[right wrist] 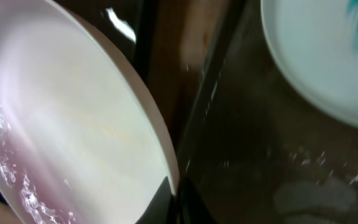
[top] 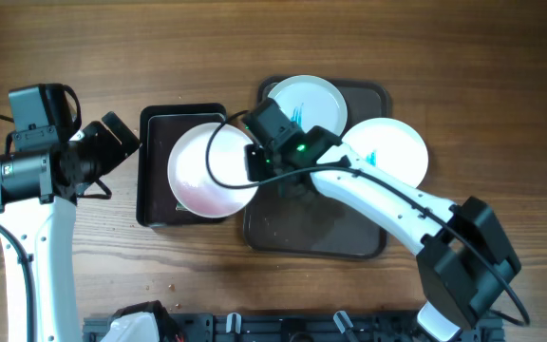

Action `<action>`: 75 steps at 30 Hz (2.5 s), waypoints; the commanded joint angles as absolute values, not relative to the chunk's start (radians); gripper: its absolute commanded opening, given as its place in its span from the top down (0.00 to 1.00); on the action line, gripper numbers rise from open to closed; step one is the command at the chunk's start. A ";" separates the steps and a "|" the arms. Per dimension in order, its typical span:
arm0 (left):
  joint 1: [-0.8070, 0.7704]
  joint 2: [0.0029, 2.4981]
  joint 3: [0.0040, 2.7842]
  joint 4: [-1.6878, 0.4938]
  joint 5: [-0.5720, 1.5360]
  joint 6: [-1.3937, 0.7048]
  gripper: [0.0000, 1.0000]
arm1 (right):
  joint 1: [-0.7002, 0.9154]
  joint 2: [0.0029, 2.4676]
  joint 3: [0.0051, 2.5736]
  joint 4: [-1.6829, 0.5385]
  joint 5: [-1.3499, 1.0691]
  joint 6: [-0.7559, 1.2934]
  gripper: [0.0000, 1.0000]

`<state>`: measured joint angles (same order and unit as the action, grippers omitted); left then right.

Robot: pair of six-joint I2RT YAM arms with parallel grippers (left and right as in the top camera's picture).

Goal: Clean dirty plates on tray and stack at the side

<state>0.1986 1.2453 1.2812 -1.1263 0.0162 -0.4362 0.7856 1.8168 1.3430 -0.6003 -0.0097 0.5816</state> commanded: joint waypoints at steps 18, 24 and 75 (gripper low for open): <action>0.205 1.242 1.293 -1.127 0.018 -0.453 0.00 | 1.013 1.816 1.486 -0.274 0.819 -0.080 0.96; 0.205 1.242 1.293 -1.127 0.018 -0.453 0.00 | 1.021 1.816 1.486 -0.182 0.876 -0.192 0.96; 0.205 1.242 1.293 -1.127 0.018 -0.453 0.00 | 0.996 1.816 1.486 -0.344 0.612 0.216 0.96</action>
